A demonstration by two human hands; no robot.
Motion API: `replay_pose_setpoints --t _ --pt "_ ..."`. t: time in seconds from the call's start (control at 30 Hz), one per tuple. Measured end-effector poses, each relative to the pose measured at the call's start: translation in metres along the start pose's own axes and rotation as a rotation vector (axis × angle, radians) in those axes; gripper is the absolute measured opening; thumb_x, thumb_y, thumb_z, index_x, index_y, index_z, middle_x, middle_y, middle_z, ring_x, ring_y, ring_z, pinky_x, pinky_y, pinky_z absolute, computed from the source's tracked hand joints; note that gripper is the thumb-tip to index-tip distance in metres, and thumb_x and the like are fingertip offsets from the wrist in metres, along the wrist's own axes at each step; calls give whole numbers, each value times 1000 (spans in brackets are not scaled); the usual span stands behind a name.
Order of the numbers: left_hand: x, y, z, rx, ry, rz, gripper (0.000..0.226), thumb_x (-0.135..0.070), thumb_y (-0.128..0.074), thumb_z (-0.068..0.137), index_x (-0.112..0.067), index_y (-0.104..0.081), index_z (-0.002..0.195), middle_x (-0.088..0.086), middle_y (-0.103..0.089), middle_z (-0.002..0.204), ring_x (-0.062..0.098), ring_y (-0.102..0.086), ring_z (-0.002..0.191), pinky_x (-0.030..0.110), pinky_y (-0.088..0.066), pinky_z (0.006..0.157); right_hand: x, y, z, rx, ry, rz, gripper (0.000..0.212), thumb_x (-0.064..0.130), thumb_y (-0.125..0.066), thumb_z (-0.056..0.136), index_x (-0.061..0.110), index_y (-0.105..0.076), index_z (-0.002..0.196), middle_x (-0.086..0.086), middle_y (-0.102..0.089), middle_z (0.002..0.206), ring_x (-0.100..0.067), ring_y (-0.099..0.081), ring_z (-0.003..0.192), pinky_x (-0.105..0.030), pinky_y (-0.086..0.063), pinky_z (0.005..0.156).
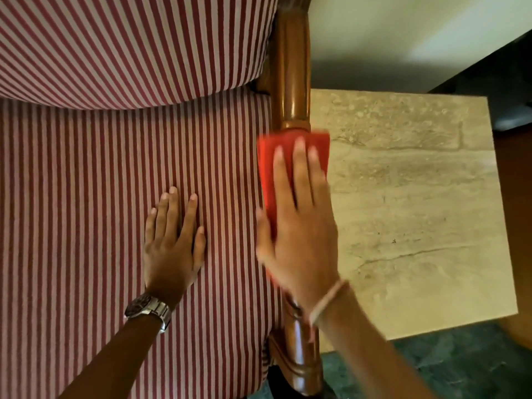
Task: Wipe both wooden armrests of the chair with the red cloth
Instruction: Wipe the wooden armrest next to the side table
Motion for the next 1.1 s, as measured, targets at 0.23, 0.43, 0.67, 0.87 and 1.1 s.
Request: replay_pose_setpoints --t 0.23,0.43,0.67,0.87,1.1 --pt "-2 3 -2 29 19 -11 60 -40 -26 105 -16 -21 160 18 -14 168 32 -13 157 50 -17 127 -1 4 -26 7 -30 26 81 40 -50 102 13 -7 164 -12 -1 174 -27 2 162 -50 -15 131" --pt "0 -1 -1 12 1 -9 60 -41 -24 105 -16 -21 160 18 -15 168 31 -14 157 51 -17 127 -2 0 -20 54 56 -17 79 44 -49 101 15 -11 164 -10 -3 174 -26 1 162 -51 -10 132" --pt "0 -2 -1 18 2 26 59 -42 -22 106 -18 -19 160 17 -15 169 29 -13 158 49 -17 127 -3 3 10 1 -21 -7 78 41 -45 100 15 -9 164 -13 -3 174 -30 0 162 -50 -9 132" --pt "-19 27 5 98 111 -118 55 -30 -33 105 -8 -33 155 21 -23 165 34 -22 155 53 -23 125 -1 1 -80 11 27 53 75 44 -49 103 15 -15 164 -10 -6 174 -25 -1 162 -48 -14 131" --pt "-113 105 -25 185 583 -1078 48 -67 -26 93 -40 -66 96 -6 -72 86 6 -69 79 30 -60 69 -55 28 -71 -326 -373 777 44 36 -49 104 24 -45 146 5 -53 145 -8 -51 137 -28 -47 111"
Point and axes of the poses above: each hand's wrist, its own z-axis towards the middle knuckle, its own y-axis out of the back of the hand, x = y × z, the point moved 6 cm from there along z, towards the middle knuckle
